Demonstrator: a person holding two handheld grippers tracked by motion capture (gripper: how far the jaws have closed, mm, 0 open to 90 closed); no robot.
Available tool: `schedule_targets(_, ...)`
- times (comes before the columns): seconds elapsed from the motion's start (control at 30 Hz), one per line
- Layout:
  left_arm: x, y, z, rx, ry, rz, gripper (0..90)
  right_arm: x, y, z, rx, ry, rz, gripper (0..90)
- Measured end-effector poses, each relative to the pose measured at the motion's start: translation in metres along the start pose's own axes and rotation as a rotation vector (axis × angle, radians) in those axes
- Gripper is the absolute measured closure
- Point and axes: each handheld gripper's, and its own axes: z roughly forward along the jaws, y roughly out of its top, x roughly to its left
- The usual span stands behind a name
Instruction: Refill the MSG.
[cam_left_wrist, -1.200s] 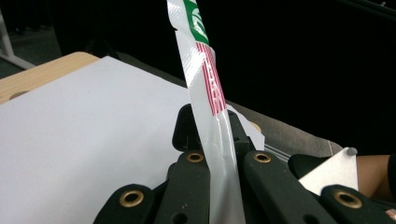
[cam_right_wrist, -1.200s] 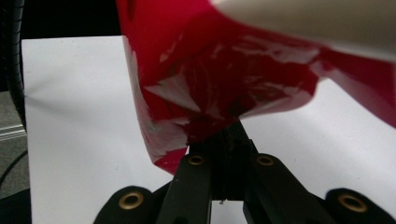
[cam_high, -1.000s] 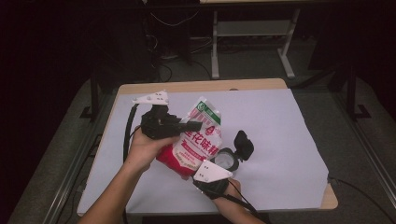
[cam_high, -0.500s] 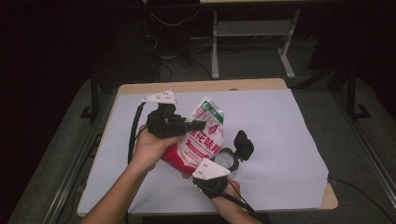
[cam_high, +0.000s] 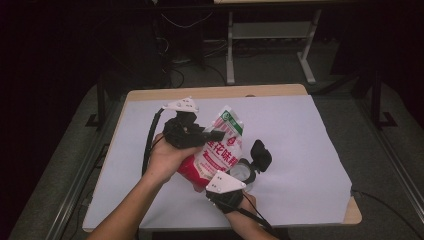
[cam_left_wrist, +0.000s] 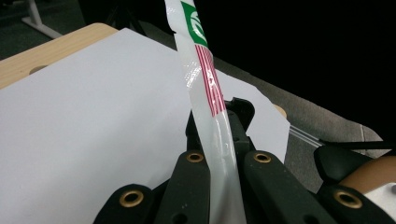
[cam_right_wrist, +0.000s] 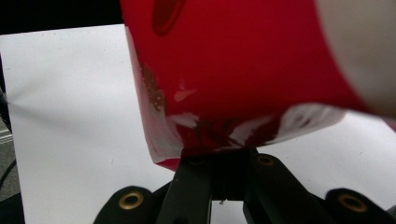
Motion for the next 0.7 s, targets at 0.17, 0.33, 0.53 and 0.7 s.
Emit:
schedule_targets(0.17,0.002,0.001,0.004,0.016,0.003,-0.007,90.0,-0.001,-0.001,0.001,0.002,0.006,0.011,89.9)
schedule_targets(0.33,0.001,0.002,0.008,0.036,0.005,-0.009,90.0,0.000,-0.002,0.002,0.009,0.014,0.017,89.9)
schedule_targets(0.53,0.002,0.002,0.011,0.039,0.004,-0.010,90.0,-0.001,-0.003,0.004,0.008,0.018,0.021,89.9)
schedule_targets(0.7,0.002,0.002,0.013,0.050,0.004,-0.006,90.0,-0.001,-0.003,0.005,0.010,0.023,0.021,89.9)
